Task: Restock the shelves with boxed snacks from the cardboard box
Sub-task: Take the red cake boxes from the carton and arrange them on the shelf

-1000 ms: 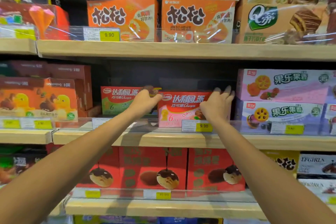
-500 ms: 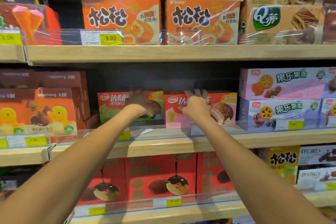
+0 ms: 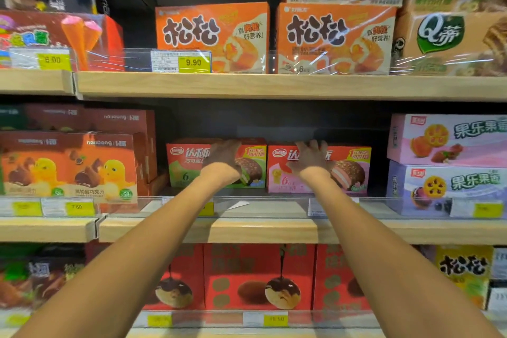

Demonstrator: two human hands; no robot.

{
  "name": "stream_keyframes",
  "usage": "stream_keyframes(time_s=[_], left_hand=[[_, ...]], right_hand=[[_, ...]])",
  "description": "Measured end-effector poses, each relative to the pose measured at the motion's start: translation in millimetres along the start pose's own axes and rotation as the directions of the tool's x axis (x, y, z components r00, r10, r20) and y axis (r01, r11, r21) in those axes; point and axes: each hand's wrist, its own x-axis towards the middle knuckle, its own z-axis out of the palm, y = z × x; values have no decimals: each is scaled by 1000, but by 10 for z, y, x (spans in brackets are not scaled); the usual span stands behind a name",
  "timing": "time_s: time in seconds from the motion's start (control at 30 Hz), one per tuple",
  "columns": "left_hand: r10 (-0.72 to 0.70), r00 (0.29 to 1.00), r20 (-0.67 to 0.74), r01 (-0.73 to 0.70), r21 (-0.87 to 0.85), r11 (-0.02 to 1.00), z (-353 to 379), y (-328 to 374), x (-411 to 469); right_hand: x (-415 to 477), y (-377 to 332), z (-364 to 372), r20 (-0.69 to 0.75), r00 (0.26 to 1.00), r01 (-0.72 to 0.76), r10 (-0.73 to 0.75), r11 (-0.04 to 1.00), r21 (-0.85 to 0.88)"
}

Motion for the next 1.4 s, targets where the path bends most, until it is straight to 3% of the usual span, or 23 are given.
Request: stream_keyframes(time_s=[0.3,0.57,0.77,0.9,1.03,1.2,1.4], left_hand=[[-17,992,122,14,24,1000,-66,5,54],[14,994,105,-13,-13,1000,-72,29,73],[-3,990,141,15,-85,996,-68,71,47],[9,976,219,44,-240,970,-136,-7,14],[-19,992,127,71,-419,905,-169,-27,-113],[-305,951,52,277,-585,763,-214,47,-382],[-221,964,-150,63,-678,733,-308,112,-834]], right_hand=[[145,20,87,6,999,34,-34,999,-2],[229,55,152,-7,998,57,-57,998,-14],[244,40,151,-1,997,75,-75,996,-57],[250,39,90,92,993,78,-78,997,8],[171,-47,-12,50,996,60,-68,986,153],[-182,-269,-196,57,994,75,-94,960,270],[-770,-467,-185,-196,957,274,-213,887,371]])
